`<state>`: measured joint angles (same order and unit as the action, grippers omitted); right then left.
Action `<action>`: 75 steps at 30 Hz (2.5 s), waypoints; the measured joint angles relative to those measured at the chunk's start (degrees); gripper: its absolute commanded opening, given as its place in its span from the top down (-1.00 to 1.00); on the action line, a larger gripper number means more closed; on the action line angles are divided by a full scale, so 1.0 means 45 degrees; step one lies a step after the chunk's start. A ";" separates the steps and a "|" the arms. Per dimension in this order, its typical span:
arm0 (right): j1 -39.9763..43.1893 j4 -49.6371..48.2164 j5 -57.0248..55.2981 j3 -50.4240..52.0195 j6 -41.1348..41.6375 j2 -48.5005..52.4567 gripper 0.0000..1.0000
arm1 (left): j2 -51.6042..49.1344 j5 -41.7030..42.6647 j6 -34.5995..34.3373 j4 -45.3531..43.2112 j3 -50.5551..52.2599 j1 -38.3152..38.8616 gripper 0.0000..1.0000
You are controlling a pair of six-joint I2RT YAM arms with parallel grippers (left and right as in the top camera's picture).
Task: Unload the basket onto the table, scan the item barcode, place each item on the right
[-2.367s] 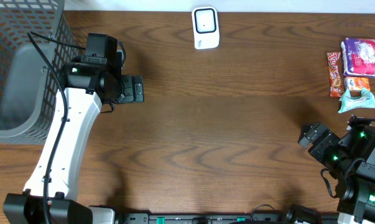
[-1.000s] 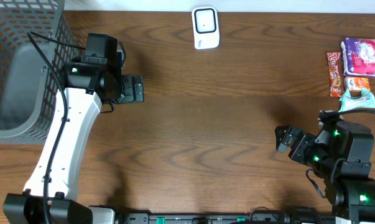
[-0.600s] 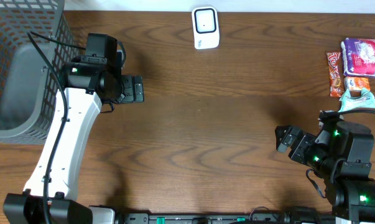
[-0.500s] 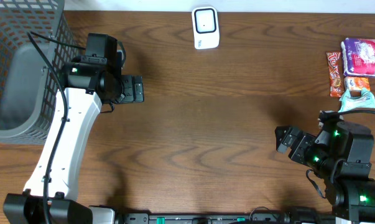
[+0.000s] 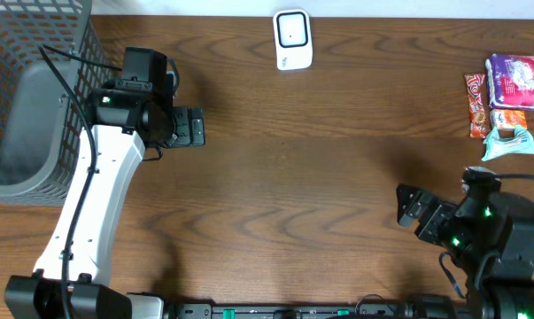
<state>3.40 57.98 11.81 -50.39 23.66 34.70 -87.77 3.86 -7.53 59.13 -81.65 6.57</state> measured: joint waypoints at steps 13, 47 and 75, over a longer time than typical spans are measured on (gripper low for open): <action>-0.0986 -0.3225 0.0248 0.3235 -0.0772 -0.3094 -0.99 | 0.0000 0.0000 0.0000 -0.0010 0.0000 0.0000 -0.96; -0.1831 -0.9301 0.0384 0.8573 -0.4488 -0.7524 -0.99 | 0.0000 0.0000 0.0000 0.0000 0.0000 0.0000 -0.96; -0.1831 -1.2526 -0.0602 1.1089 -0.4988 -0.7558 -0.99 | 0.0000 0.0000 0.0000 0.0000 0.0000 0.0000 -0.95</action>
<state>-4.84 1.61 9.10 -0.49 1.21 0.69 -87.77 3.86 -7.53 59.13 -81.65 6.57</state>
